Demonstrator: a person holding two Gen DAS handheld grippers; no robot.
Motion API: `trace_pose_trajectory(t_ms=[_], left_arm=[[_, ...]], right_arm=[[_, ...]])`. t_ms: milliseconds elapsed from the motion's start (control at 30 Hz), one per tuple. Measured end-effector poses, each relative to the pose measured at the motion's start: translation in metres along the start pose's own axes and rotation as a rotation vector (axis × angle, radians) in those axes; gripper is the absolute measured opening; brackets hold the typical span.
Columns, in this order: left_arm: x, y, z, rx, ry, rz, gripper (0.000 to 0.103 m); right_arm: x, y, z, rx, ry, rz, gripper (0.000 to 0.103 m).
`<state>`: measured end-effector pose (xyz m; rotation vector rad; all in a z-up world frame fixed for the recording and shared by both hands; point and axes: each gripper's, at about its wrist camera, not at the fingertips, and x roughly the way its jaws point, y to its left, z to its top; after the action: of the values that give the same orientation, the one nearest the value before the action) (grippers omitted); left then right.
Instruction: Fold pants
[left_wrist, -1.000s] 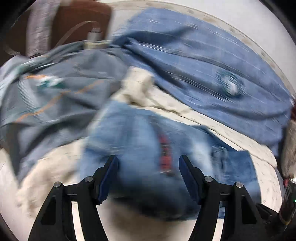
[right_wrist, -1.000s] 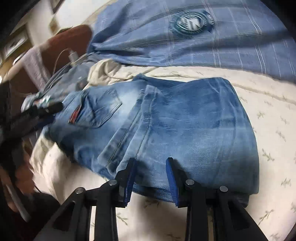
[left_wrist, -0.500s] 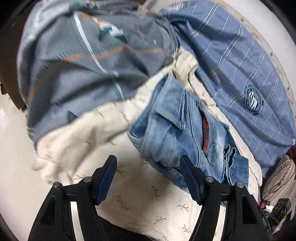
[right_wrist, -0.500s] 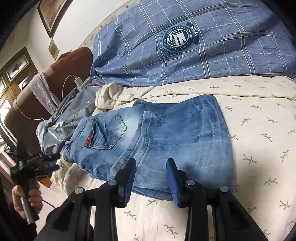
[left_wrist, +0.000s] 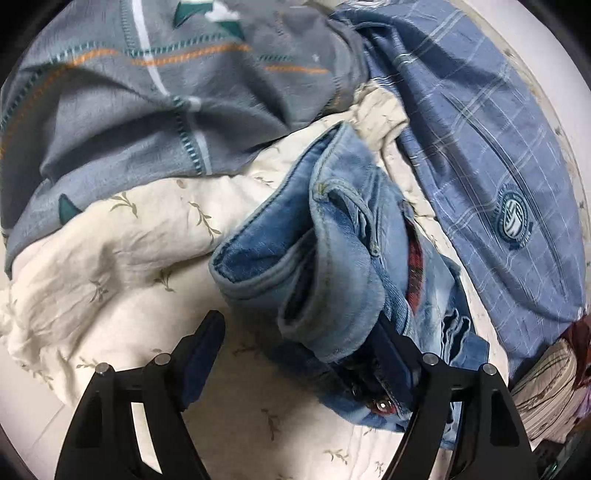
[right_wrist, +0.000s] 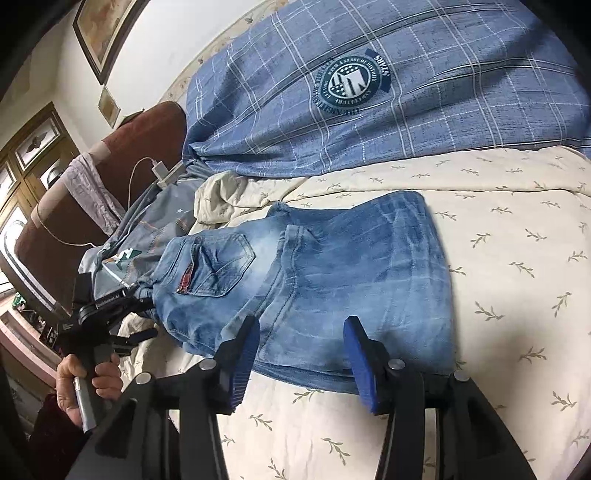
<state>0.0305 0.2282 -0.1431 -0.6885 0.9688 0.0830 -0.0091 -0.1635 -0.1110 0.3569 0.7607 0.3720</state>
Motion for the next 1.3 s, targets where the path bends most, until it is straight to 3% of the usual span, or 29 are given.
trace_pose_trajectory(t_ms=[100, 233, 433, 700, 1067, 1133, 1167, 1233, 1300], left_arm=[[-0.008, 0.006, -0.006, -0.008, 0.0, -0.024, 0.08], [-0.011, 0.022, 0.001, -0.101, -0.004, -0.065, 0.08], [-0.026, 0.002, 0.001, -0.027, -0.058, -0.116, 0.08], [0.002, 0.024, 0.007, -0.155, 0.006, -0.085, 0.08], [0.028, 0.012, 0.024, -0.136, -0.024, -0.065, 0.082], [0.026, 0.01, 0.023, -0.13, -0.038, -0.069, 0.082], [0.025, 0.01, 0.022, -0.121, -0.051, -0.071, 0.082], [0.024, 0.01, 0.019, -0.1, -0.071, -0.06, 0.076], [0.022, 0.01, 0.016, -0.086, -0.084, -0.039, 0.061]], right_arm=[[0.006, 0.006, -0.001, -0.015, 0.006, 0.0, 0.051], [0.016, 0.012, -0.001, -0.026, 0.019, 0.007, 0.051], [0.026, 0.018, -0.002, -0.039, 0.03, 0.016, 0.051], [0.033, 0.018, -0.004, -0.043, 0.049, 0.003, 0.051], [0.036, 0.025, -0.007, -0.079, 0.021, 0.0, 0.051], [0.035, 0.031, -0.008, -0.107, -0.001, -0.001, 0.047], [0.036, 0.034, -0.008, -0.119, -0.007, 0.001, 0.04], [0.04, 0.038, -0.009, -0.127, -0.006, -0.001, 0.038], [0.051, 0.042, -0.011, -0.132, 0.019, 0.003, 0.038]])
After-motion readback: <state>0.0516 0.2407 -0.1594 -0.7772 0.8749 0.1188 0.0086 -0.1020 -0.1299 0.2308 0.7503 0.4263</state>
